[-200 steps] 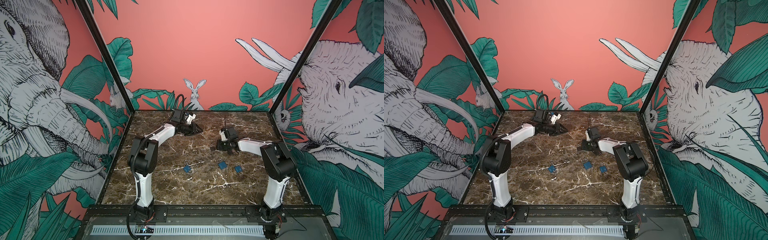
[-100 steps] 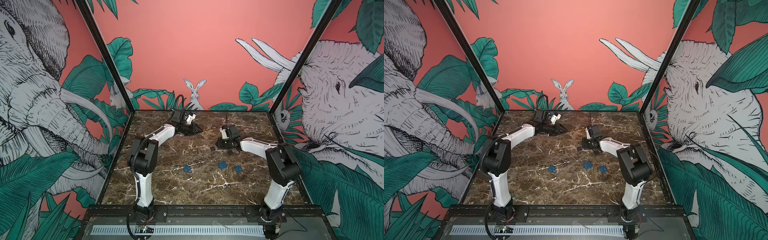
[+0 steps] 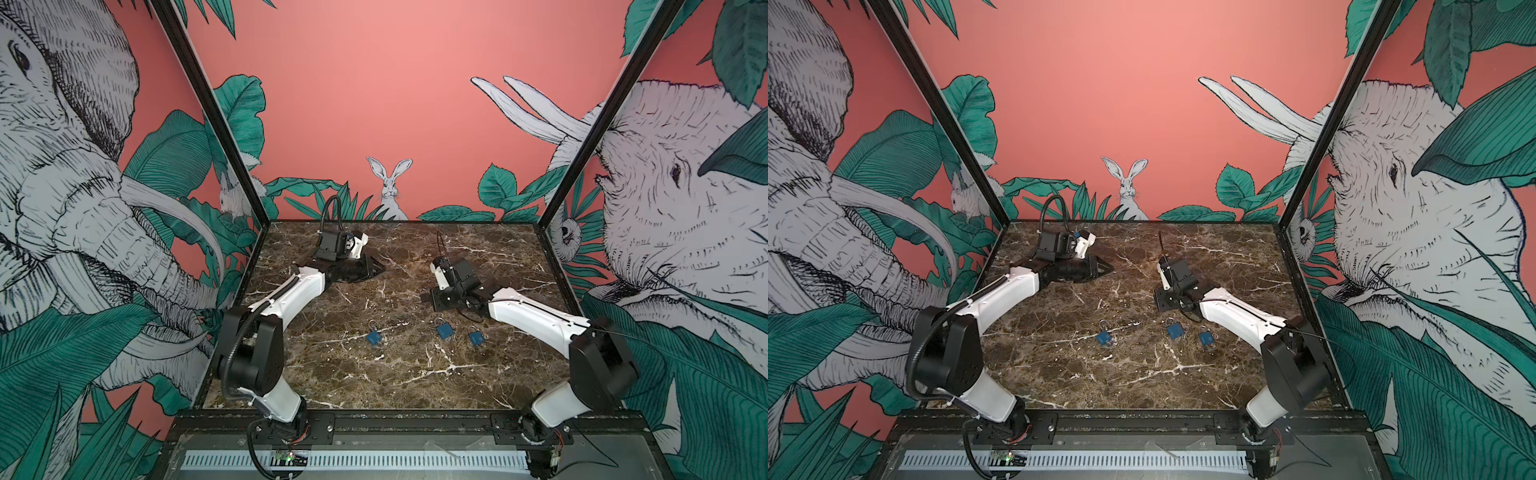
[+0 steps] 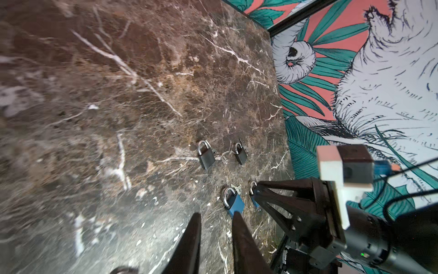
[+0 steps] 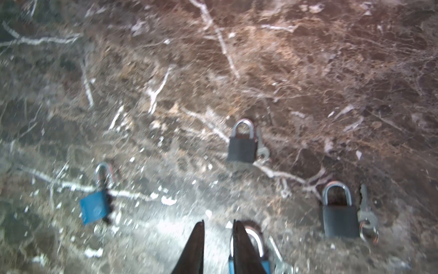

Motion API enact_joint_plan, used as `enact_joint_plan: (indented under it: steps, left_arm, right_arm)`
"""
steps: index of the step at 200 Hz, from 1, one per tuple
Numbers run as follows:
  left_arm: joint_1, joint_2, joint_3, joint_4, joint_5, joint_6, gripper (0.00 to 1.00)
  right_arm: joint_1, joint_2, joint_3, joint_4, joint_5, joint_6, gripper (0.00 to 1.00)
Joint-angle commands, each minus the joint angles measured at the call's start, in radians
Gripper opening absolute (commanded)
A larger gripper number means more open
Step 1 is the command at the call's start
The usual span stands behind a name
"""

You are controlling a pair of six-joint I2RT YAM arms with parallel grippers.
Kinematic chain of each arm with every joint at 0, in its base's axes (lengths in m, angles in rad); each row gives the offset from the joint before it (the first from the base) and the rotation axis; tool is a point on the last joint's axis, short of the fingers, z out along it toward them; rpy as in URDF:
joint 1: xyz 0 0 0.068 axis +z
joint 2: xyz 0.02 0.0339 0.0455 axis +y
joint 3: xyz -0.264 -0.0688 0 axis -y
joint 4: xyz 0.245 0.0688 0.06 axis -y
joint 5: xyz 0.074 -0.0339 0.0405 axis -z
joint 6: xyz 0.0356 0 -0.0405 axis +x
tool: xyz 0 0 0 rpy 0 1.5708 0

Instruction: Lock with the key

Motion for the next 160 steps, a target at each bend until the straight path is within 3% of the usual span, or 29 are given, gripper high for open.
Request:
enact_joint_plan:
  steps: [1, 47, 80, 121, 160]
  left_arm:
    - [0.039, -0.107, -0.089, -0.015, -0.1, -0.003, 0.26]
    - [0.094, -0.32, -0.225, -0.182, -0.23, 0.052, 0.27]
    - [0.185, -0.469, -0.332, -0.253, -0.249, 0.057, 0.29]
    - [0.291, -0.598, -0.441, -0.27, -0.184, 0.038, 0.29]
    - [0.441, -0.664, -0.51, -0.236, -0.054, 0.008, 0.29]
  right_arm:
    - [0.05, -0.055, -0.004, -0.064, 0.077, -0.04, 0.22]
    - [0.207, -0.041, 0.063, -0.134, 0.128, -0.059, 0.24]
    - [0.328, 0.047, 0.122, -0.164, 0.143, -0.066, 0.29]
    - [0.441, 0.205, 0.232, -0.22, 0.163, -0.125, 0.42]
    - [0.46, 0.336, 0.359, -0.263, 0.117, -0.147, 0.47]
